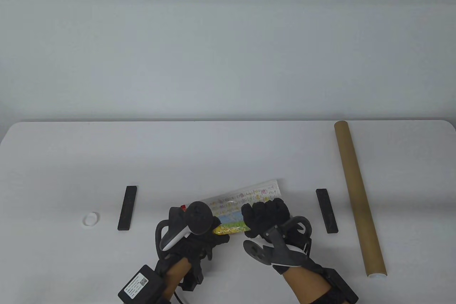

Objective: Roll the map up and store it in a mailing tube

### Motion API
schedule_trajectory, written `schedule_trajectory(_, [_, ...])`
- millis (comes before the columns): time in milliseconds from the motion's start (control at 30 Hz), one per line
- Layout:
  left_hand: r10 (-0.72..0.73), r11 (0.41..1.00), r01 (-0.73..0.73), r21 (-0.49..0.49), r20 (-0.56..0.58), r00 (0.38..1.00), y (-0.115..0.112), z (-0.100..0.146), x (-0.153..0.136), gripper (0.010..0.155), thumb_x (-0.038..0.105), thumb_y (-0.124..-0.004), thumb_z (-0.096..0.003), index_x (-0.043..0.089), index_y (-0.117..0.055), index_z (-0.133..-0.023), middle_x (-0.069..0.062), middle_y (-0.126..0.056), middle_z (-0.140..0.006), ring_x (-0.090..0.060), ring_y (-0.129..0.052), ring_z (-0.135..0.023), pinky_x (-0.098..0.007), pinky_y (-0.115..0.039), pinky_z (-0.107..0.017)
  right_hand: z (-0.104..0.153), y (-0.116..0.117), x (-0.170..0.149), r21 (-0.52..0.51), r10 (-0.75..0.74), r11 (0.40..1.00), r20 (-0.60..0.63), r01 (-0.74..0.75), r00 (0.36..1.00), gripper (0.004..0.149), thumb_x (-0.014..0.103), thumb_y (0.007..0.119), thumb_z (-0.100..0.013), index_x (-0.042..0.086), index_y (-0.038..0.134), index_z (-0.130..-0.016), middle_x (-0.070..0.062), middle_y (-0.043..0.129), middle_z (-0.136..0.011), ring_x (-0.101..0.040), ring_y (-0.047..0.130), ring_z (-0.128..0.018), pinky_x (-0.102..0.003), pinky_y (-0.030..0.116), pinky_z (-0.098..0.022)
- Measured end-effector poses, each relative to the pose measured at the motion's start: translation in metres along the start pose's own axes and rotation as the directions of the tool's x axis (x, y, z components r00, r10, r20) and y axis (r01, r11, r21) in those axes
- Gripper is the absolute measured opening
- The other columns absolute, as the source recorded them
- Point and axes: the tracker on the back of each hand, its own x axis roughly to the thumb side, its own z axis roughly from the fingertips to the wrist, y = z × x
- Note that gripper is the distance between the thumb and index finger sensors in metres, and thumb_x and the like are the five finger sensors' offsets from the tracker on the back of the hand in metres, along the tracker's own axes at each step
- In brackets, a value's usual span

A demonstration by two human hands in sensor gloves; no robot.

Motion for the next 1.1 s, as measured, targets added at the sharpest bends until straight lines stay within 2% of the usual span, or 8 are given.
schedule_trajectory(133, [-0.133,0.986,0.13,0.099,0.02,0.991,-0.001,0.006,0.012,0.051,0.064,-0.09,-0.0342,0.038,-0.089,-0.079,0.007,-0.095,-0.068,-0.019,-0.1,-0.061,-0.041,-0.074,-0.068,-0.002,0.005,-0.006,0.056,-0.058,0.997,-0.038,0.061,0.998,0.054,0.044,0.094,-0.045,0.011,0.089,-0.087,-0.01,0.089,-0.067,-0.033,0.094,-0.052,-0.059,0.076,-0.05])
schedule_trajectory(233, [-0.302,0.928,0.29,0.235,0.015,0.953,0.001,0.015,0.027,0.056,0.063,-0.089,-0.0353,0.04,-0.084,-0.086,0.007,-0.092,-0.076,-0.019,-0.099,-0.069,-0.042,-0.072,-0.07,-0.004,0.01,-0.014,0.101,-0.163,0.98,-0.092,0.172,0.982,0.05,0.043,0.093,-0.046,0.01,0.091,-0.084,-0.009,0.091,-0.063,-0.032,0.096,-0.049,-0.058,0.077,-0.047])
schedule_trajectory(300, [-0.362,0.897,0.345,0.276,0.011,0.932,0.002,0.02,0.035,0.058,0.061,-0.09,-0.037,0.041,-0.08,-0.09,0.008,-0.09,-0.082,-0.019,-0.097,-0.075,-0.043,-0.07,-0.072,-0.004,0.013,-0.019,0.124,-0.233,0.961,-0.124,0.248,0.964,0.05,0.042,0.093,-0.046,0.01,0.092,-0.083,-0.009,0.091,-0.062,-0.032,0.096,-0.048,-0.058,0.078,-0.046])
schedule_trajectory(433, [-0.441,0.839,0.412,0.356,-0.002,0.898,0.001,0.028,0.045,0.06,0.058,-0.092,-0.0369,0.042,-0.076,-0.093,0.008,-0.087,-0.084,-0.018,-0.094,-0.078,-0.044,-0.067,-0.075,-0.004,0.026,-0.031,0.183,-0.456,0.854,-0.185,0.487,0.87,0.048,0.041,0.093,-0.046,0.009,0.093,-0.082,-0.01,0.091,-0.061,-0.032,0.096,-0.046,-0.058,0.077,-0.045])
schedule_trajectory(533, [-0.494,0.798,0.462,0.388,-0.018,0.869,0.0,0.03,0.048,0.061,0.061,-0.093,-0.0336,0.043,-0.078,-0.09,0.009,-0.09,-0.078,-0.016,-0.096,-0.071,-0.042,-0.069,-0.073,-0.004,0.032,-0.035,0.21,-0.521,0.807,-0.186,0.551,0.833,0.049,0.041,0.094,-0.046,0.009,0.093,-0.083,-0.01,0.091,-0.061,-0.033,0.096,-0.047,-0.058,0.077,-0.045])
schedule_trajectory(667, [-0.49,0.799,0.462,0.386,-0.03,0.871,0.0,0.027,0.045,0.058,0.066,-0.093,-0.0304,0.042,-0.083,-0.083,0.01,-0.093,-0.069,-0.014,-0.099,-0.061,-0.039,-0.073,-0.068,-0.003,0.032,-0.033,0.205,-0.528,0.807,-0.168,0.553,0.832,0.053,0.042,0.094,-0.046,0.007,0.09,-0.086,-0.011,0.089,-0.065,-0.034,0.094,-0.051,-0.059,0.075,-0.048])
schedule_trajectory(933, [-0.343,0.909,0.336,0.245,-0.014,0.939,0.0,0.017,0.031,0.054,0.068,-0.091,-0.0312,0.041,-0.087,-0.078,0.01,-0.095,-0.062,-0.012,-0.101,-0.053,-0.036,-0.077,-0.064,0.0,0.017,-0.019,0.108,-0.31,0.943,-0.067,0.316,0.948,0.06,0.044,0.094,-0.045,0.007,0.085,-0.092,-0.013,0.086,-0.073,-0.038,0.092,-0.061,-0.063,0.07,-0.053])
schedule_trajectory(1100, [-0.212,0.967,0.211,0.144,-0.004,0.977,0.0,0.012,0.02,0.054,0.067,-0.091,-0.0317,0.041,-0.087,-0.078,0.01,-0.094,-0.062,-0.012,-0.101,-0.053,-0.037,-0.077,-0.064,0.001,0.008,-0.009,0.084,-0.171,0.982,-0.012,0.171,0.985,0.065,0.044,0.094,-0.045,0.008,0.08,-0.098,-0.015,0.083,-0.082,-0.042,0.088,-0.07,-0.067,0.065,-0.057])
